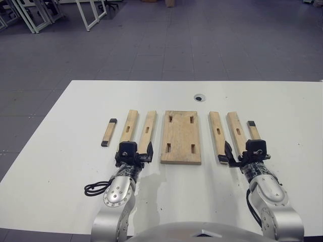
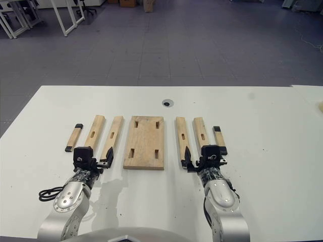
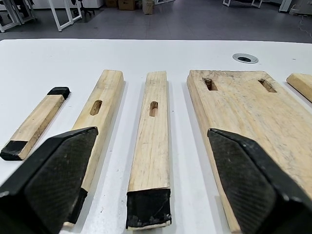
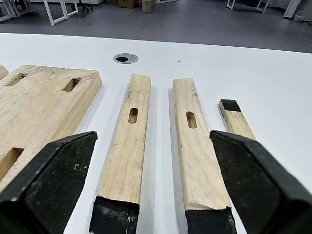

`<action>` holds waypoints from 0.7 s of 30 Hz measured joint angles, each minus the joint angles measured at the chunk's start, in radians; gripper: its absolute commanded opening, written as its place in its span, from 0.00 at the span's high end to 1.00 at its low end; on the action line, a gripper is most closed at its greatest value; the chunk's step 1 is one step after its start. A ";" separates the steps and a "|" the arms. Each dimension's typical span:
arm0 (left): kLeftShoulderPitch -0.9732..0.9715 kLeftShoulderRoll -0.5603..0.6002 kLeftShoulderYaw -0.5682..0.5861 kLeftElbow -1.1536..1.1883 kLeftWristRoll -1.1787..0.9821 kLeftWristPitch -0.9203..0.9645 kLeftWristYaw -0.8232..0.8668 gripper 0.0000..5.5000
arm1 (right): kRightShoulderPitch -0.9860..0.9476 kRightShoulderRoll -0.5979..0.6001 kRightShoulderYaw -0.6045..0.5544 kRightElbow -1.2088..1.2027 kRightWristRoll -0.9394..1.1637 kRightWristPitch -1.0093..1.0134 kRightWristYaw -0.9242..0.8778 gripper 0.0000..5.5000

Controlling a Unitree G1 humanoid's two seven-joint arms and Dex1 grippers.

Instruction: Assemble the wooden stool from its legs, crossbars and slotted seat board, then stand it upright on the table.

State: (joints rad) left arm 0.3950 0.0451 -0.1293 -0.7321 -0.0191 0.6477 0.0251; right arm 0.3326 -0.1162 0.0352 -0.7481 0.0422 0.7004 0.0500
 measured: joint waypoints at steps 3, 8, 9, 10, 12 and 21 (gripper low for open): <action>0.005 0.000 -0.013 0.000 0.003 -0.001 0.000 0.24 | 0.000 -0.002 0.013 -0.007 -0.001 0.000 0.002 0.23; 0.005 0.000 -0.013 0.000 0.003 -0.009 0.000 0.24 | 0.000 -0.004 0.015 -0.007 -0.001 0.000 0.001 0.23; 0.004 0.000 -0.011 0.000 0.003 -0.009 0.000 0.24 | -0.001 -0.004 0.015 -0.007 -0.001 0.000 0.001 0.23; 0.002 0.000 -0.009 0.000 0.003 -0.009 0.000 0.24 | -0.001 -0.004 0.014 -0.007 -0.001 0.000 0.001 0.23; -0.002 0.000 -0.002 0.000 0.003 -0.009 0.000 0.24 | -0.003 -0.004 0.014 -0.006 -0.001 0.000 0.001 0.23; -0.015 0.006 -0.006 0.000 0.005 -0.008 0.000 0.24 | -0.006 0.002 0.023 -0.006 -0.001 0.000 -0.007 0.23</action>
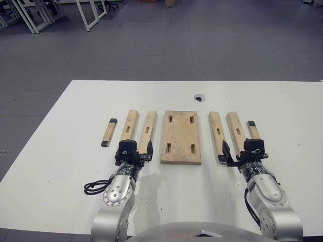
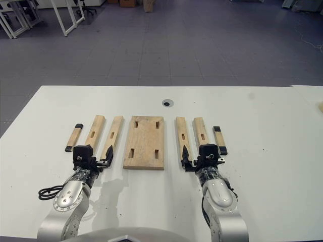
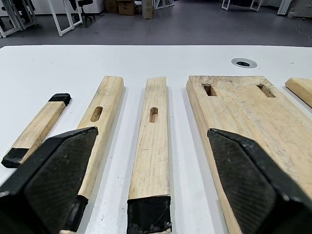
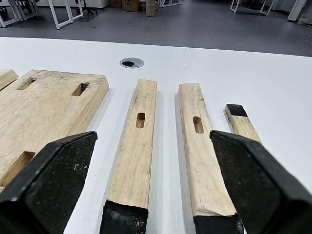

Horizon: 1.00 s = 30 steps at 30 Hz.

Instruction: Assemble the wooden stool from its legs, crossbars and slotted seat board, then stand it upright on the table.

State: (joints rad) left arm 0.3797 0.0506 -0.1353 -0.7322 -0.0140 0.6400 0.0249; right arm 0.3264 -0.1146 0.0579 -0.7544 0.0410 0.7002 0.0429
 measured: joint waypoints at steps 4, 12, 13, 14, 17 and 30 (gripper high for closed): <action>0.001 0.000 -0.009 -0.001 0.009 0.000 0.000 0.24 | 0.000 0.000 0.001 0.000 0.000 0.000 0.000 0.23; 0.019 -0.005 -0.009 -0.020 0.020 0.000 0.002 0.24 | -0.074 0.021 -0.137 0.125 0.090 0.015 0.028 0.23; 0.026 -0.005 -0.009 -0.021 0.020 0.000 0.002 0.24 | -0.107 0.019 -0.169 0.149 0.121 0.011 0.043 0.23; 0.033 -0.005 -0.009 -0.023 0.020 0.000 0.002 0.24 | -0.133 0.016 -0.192 0.167 0.147 0.009 0.064 0.23; 0.046 -0.006 -0.011 -0.030 0.020 0.000 0.003 0.24 | -0.223 -0.075 -0.277 0.272 0.211 0.006 0.151 0.23; 0.049 -0.014 -0.016 -0.043 0.020 0.008 0.003 0.24 | -0.374 -0.302 -0.384 0.774 0.216 -0.241 0.305 0.23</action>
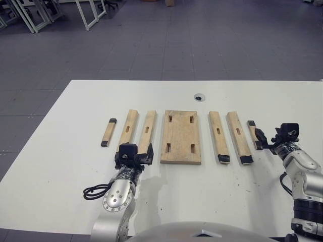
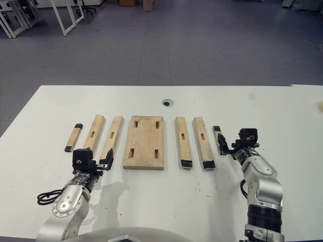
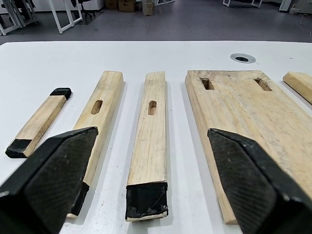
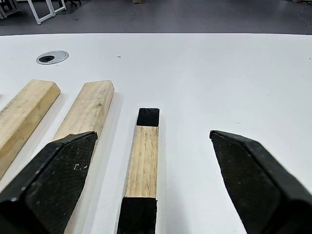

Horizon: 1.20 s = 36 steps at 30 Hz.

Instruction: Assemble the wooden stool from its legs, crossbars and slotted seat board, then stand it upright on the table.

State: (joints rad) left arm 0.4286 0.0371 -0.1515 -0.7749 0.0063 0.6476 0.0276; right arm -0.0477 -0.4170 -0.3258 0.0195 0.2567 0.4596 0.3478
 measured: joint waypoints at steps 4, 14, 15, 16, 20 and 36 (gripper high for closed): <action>-0.001 0.001 0.001 0.000 0.000 0.005 0.000 0.24 | 0.033 0.022 0.024 0.040 -0.019 -0.045 -0.005 0.23; -0.002 -0.001 -0.002 -0.017 0.001 0.032 0.001 0.24 | 0.055 0.006 0.070 0.154 -0.057 -0.120 0.005 0.23; -0.002 -0.001 -0.002 -0.018 0.001 0.035 0.002 0.24 | 0.046 -0.003 0.081 0.169 -0.057 -0.119 0.016 0.23; -0.002 -0.003 -0.003 -0.019 0.001 0.039 0.002 0.24 | 0.029 -0.016 0.098 0.186 -0.058 -0.118 0.031 0.26; -0.002 -0.008 -0.011 -0.024 0.001 0.051 0.004 0.24 | -0.025 -0.022 0.143 0.226 -0.054 -0.084 0.083 0.39; -0.096 0.004 0.061 0.007 -0.028 0.140 -0.023 0.24 | -0.015 -0.015 0.122 0.230 -0.031 -0.085 0.046 0.77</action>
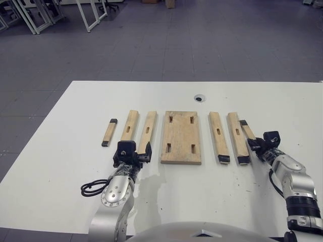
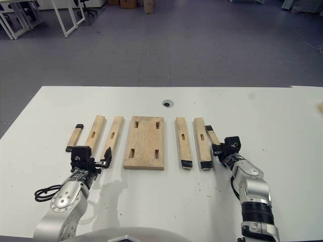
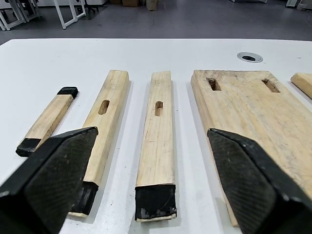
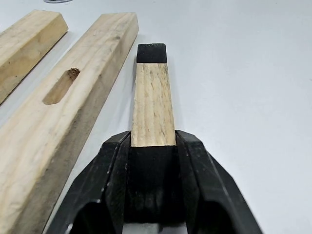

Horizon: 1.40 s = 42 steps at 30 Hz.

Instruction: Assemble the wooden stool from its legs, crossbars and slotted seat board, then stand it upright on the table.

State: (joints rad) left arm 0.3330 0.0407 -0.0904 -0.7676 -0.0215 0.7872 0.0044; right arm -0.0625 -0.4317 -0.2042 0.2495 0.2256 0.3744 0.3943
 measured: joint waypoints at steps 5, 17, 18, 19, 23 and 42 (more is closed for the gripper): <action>-0.415 0.017 0.219 0.100 -0.240 0.124 -0.113 0.24 | 0.029 -0.066 -0.077 -0.014 -0.075 -0.039 -0.114 0.77; -0.882 -0.130 0.673 0.675 -1.488 0.345 0.242 0.24 | -0.125 0.152 0.350 -0.522 -0.114 0.003 -0.080 0.77; -0.881 -0.118 0.664 0.687 -1.501 0.341 0.261 0.24 | -0.139 0.166 0.368 -0.523 -0.117 0.013 -0.081 0.77; -0.880 -0.099 0.637 0.697 -1.507 0.339 0.278 0.24 | -0.164 0.189 0.397 -0.525 -0.123 0.026 -0.080 0.77; -0.872 -0.047 0.559 0.719 -1.501 0.331 0.279 0.24 | -0.198 0.211 0.432 -0.538 -0.143 0.042 -0.079 0.77; -0.839 0.018 0.420 0.781 -1.394 0.225 0.236 0.38 | -0.174 0.245 0.502 -0.622 -0.141 0.122 -0.029 0.77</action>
State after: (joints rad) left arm -0.5056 0.0584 0.3291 0.0138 -1.4152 1.0124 0.2401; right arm -0.2361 -0.1870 0.2981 -0.3726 0.0849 0.4963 0.3650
